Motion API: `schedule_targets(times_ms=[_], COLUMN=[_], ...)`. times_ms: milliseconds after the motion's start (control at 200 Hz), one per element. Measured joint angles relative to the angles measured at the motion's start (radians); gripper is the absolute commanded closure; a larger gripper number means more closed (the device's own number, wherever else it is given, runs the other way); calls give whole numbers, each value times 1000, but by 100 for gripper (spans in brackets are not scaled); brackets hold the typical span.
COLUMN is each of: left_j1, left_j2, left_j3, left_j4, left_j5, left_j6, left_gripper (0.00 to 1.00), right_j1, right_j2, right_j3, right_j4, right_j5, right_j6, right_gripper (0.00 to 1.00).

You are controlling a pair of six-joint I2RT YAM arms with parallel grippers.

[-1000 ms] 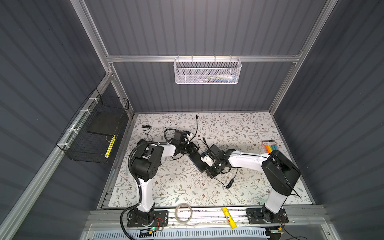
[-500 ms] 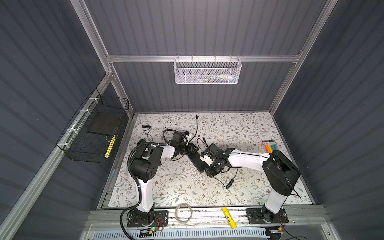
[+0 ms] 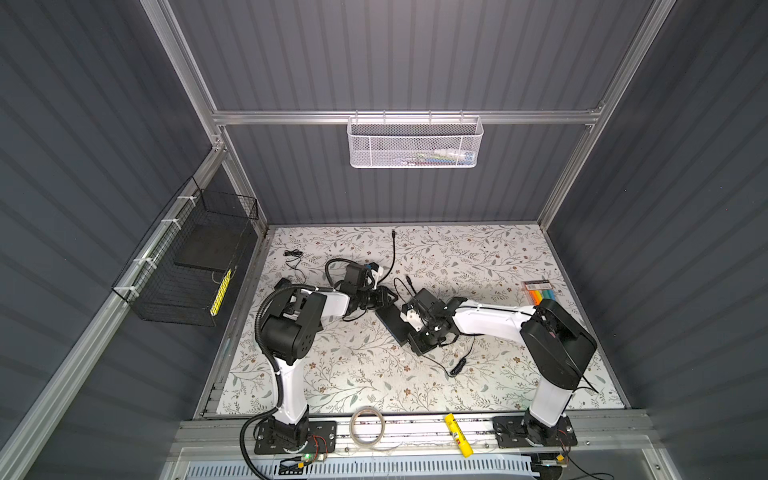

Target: Insert the plug into the switch port

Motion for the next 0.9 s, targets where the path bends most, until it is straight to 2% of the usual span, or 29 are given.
schedule_targets(times_ms=[245, 535, 895], left_j1=[18, 26, 30], left_j2=[-30, -32, -34], left_j3=[-43, -73, -99], left_j4=[9, 58, 104], left_j5=[22, 25, 17], left_j6=[15, 14, 14], left_gripper=[60, 64, 65], right_j1=[-2, -21, -23], right_j2=[0, 0, 48], right_j3=[3, 33, 93], right_j4=[2, -42, -102], right_j5=[20, 19, 14], right_j6=[-23, -88, -109], right_gripper=[100, 100, 100])
